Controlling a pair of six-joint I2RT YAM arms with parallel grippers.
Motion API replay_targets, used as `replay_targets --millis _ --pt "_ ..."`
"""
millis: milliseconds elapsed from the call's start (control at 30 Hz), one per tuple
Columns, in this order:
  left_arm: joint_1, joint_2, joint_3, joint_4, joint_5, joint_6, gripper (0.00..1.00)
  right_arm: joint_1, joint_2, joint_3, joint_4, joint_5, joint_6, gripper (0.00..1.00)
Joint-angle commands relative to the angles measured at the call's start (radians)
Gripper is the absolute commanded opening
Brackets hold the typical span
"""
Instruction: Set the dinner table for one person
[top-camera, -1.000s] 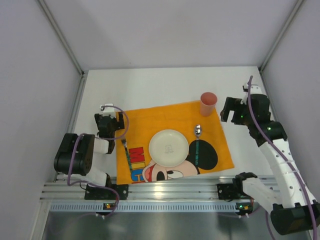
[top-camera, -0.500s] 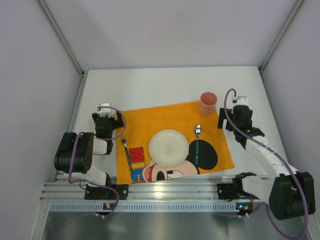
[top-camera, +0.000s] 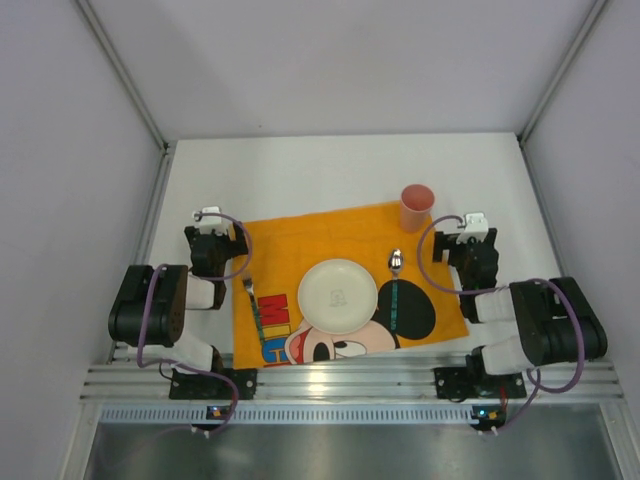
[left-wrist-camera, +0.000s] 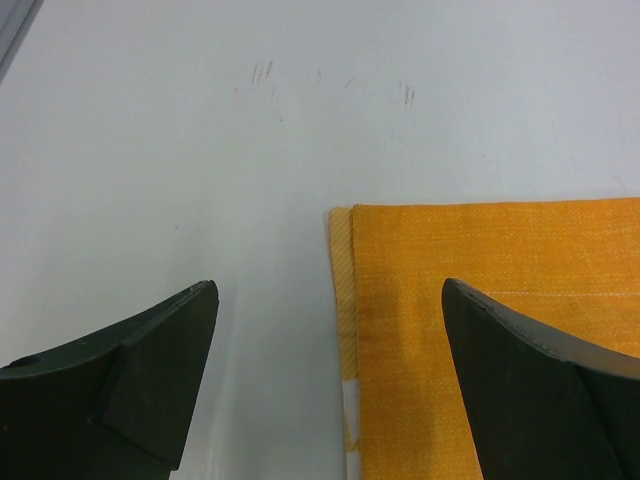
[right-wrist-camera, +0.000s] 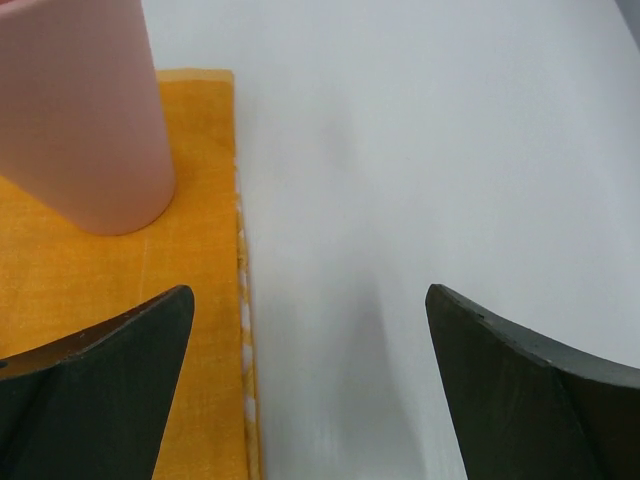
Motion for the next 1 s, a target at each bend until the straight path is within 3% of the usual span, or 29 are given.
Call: replay_targets --millis 0,967 --pt "0.001 -0.006 -0.009 0.095 0.013 -0.008 0.98 -0.066 0.042 0.078 0.120 -0.069 0.065 1.00" --pt "0.002 -0.005 -0.009 0.095 0.012 -0.008 0.99 -0.102 0.045 0.075 0.138 -0.100 0.067 1.00"
